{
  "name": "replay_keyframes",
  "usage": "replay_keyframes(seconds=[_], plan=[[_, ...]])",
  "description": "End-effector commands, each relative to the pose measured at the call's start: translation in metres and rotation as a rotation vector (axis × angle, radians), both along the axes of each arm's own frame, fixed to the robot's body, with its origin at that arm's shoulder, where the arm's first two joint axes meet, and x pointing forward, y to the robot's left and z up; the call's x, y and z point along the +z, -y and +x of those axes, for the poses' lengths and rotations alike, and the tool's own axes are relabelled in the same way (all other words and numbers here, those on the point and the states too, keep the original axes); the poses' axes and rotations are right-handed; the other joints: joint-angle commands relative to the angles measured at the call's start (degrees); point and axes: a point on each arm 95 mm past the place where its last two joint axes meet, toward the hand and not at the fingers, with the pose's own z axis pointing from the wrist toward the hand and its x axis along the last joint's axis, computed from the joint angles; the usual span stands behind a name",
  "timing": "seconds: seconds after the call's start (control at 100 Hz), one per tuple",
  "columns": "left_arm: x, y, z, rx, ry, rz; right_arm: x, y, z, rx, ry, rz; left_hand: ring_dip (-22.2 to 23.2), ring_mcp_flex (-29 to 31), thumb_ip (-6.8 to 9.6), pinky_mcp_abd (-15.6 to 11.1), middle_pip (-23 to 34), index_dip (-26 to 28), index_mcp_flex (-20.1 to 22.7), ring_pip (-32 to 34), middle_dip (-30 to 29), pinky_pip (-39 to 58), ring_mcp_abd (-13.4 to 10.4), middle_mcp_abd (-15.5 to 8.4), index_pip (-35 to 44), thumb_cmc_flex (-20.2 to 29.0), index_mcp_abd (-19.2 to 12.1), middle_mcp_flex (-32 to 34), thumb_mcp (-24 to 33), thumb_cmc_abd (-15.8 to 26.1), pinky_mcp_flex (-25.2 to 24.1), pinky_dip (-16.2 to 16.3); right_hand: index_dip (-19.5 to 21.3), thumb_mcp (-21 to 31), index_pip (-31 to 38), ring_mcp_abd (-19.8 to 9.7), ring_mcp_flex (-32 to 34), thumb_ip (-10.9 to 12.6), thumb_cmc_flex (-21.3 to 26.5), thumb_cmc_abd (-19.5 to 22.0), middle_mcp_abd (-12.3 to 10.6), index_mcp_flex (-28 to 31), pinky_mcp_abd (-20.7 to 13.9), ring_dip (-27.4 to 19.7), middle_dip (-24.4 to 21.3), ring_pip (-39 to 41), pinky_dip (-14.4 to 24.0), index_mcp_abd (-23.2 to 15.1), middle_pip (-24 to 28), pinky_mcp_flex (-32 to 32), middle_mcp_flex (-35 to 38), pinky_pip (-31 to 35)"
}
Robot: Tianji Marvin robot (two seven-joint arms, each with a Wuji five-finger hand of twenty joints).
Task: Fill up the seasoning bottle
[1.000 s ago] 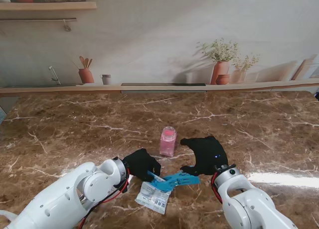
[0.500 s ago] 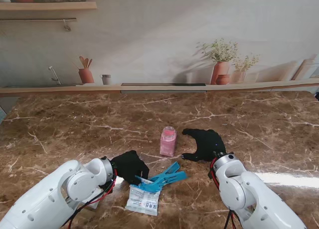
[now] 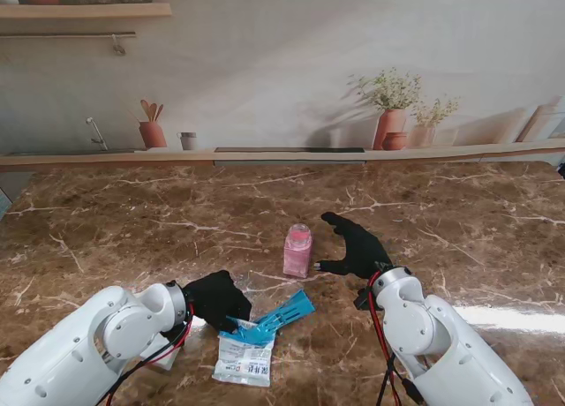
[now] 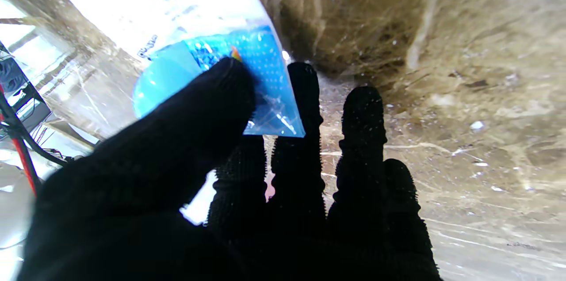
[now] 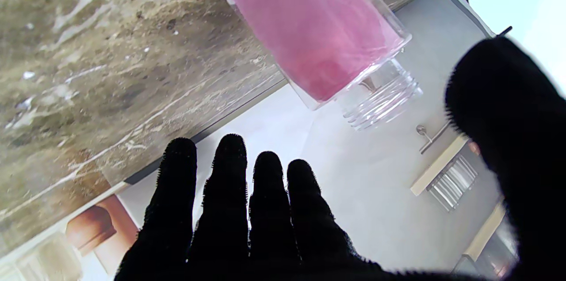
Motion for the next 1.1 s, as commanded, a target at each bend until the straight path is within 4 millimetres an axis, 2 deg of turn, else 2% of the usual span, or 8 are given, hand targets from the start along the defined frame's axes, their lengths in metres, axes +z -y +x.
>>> replay_keyframes(seconds=[0.0,0.04,0.06,0.09,0.2,0.43,0.81,1.09], plan=[[-0.006,-0.005,-0.003,-0.002,-0.001,0.013,-0.008,-0.002,0.0,0.016,-0.037,0.01,-4.18,-4.09,2.29,-1.64,1.85,-3.17,-2.87,-5.09,-7.11,-2.56,-1.27,-0.89,-3.25,-2.01,0.86,-5.5,-2.97,-0.86,-2.27,-0.27,-0.53,2.55,-1.45,-0.58,-2.6,-0.72,-0.27,-2.66,0.29,-2.62,-2.78,-2.4,-1.61,-1.04,-1.67,1.4,0.09,-1.02,-2.84,-2.46],[-0.005,-0.006,-0.003,-0.002,0.004,0.009,-0.011,-0.003,0.001,0.017,-0.045,0.022,-5.32,-6.01,2.19,-1.54,5.85,-2.84,-3.97,-6.6,-17.44,-4.1,-1.39,-0.37,-7.97,-6.3,3.04,-11.14,-3.0,-1.16,-2.83,-0.63,-0.54,2.77,-1.97,-0.6,-3.38,-0.83,-0.28,-2.78,0.52,-3.95,-3.11,-2.79,-1.79,-1.34,-2.13,1.73,0.23,-1.34,-3.57,-3.1],[-0.005,-0.007,-0.003,-0.001,0.006,0.008,-0.012,-0.003,0.001,0.018,-0.048,0.03,-5.82,-7.28,3.78,-1.36,5.94,-3.05,-4.84,-7.49,-20.24,-5.66,-1.45,-0.02,-10.43,-9.06,4.49,-13.36,-2.08,-0.24,-2.93,-1.24,-0.33,2.93,-2.2,-0.66,-3.77,-0.89,-0.2,-2.92,0.53,-4.5,-3.4,-3.23,-1.93,-1.54,-2.77,1.88,0.52,-1.36,-4.12,-3.86],[-0.004,-0.008,-0.003,0.0,0.009,0.009,-0.013,-0.003,0.002,0.018,-0.056,0.044,-6.95,-9.64,5.3,-1.12,4.83,-3.77,-6.66,-9.4,-22.4,-8.64,-1.73,0.11,-13.74,-11.7,5.84,-16.64,-2.8,0.03,-3.1,-2.34,-0.25,3.03,-2.34,-0.74,-4.19,-0.89,0.09,-3.13,0.58,-4.83,-3.66,-3.44,-2.02,-1.69,-3.08,2.0,0.57,-1.72,-4.53,-4.28],[-0.001,-0.013,-0.003,0.022,0.01,-0.011,-0.017,-0.003,0.006,0.017,-0.073,0.083,-12.24,-15.01,4.8,-1.03,2.88,-5.19,-9.68,-14.77,-26.32,-18.41,-2.62,0.46,-18.11,-13.49,7.74,-22.99,-9.19,-1.33,-3.44,-3.03,0.33,3.29,-2.48,-1.19,-5.18,-0.94,0.61,-3.46,0.43,-5.64,-4.64,-4.12,-2.17,-1.74,-4.63,2.13,1.35,-2.05,-5.73,-5.85],[0.01,-0.025,-0.008,0.122,0.005,-0.087,-0.029,-0.001,0.015,0.004,-0.118,0.219,-20.86,-18.81,5.6,0.46,-1.46,-11.69,-12.52,-21.96,-32.14,-28.38,-3.37,1.53,-26.93,-14.47,9.66,-30.51,-20.42,1.99,-2.98,-7.58,1.19,4.19,-1.49,-1.95,-4.73,-0.93,4.48,-6.0,-0.43,-4.3,-5.89,-5.08,-2.27,-1.6,-6.1,0.92,2.82,-1.51,-4.58,-6.46],[0.018,-0.033,-0.021,0.315,0.037,-0.275,-0.047,0.0,0.032,-0.027,-0.163,0.321,-26.48,-20.18,6.76,0.93,-2.7,-13.8,-12.93,-24.46,-35.7,-25.95,-4.18,2.18,-29.31,-13.44,10.35,-33.51,-26.57,4.7,-1.78,-19.15,0.85,6.75,2.11,-4.22,1.19,-1.66,9.04,-11.45,-3.23,1.59,-7.33,-7.94,-4.6,-0.95,-10.02,-3.77,3.75,1.33,3.22,-2.22],[0.023,-0.036,-0.026,0.387,0.067,-0.319,-0.062,-0.009,0.035,0.037,-0.272,0.393,-26.63,-19.58,7.01,0.73,-2.53,-13.41,-11.81,-24.04,-35.83,-22.71,-4.04,2.08,-28.65,-13.02,9.77,-32.65,-26.95,5.05,-2.07,-19.03,-1.75,7.36,-3.56,-2.95,-5.51,-1.71,10.58,-12.86,-1.6,-6.64,-5.35,-8.14,-5.42,-2.53,-11.09,-2.45,1.75,-3.4,-4.83,-2.91]])
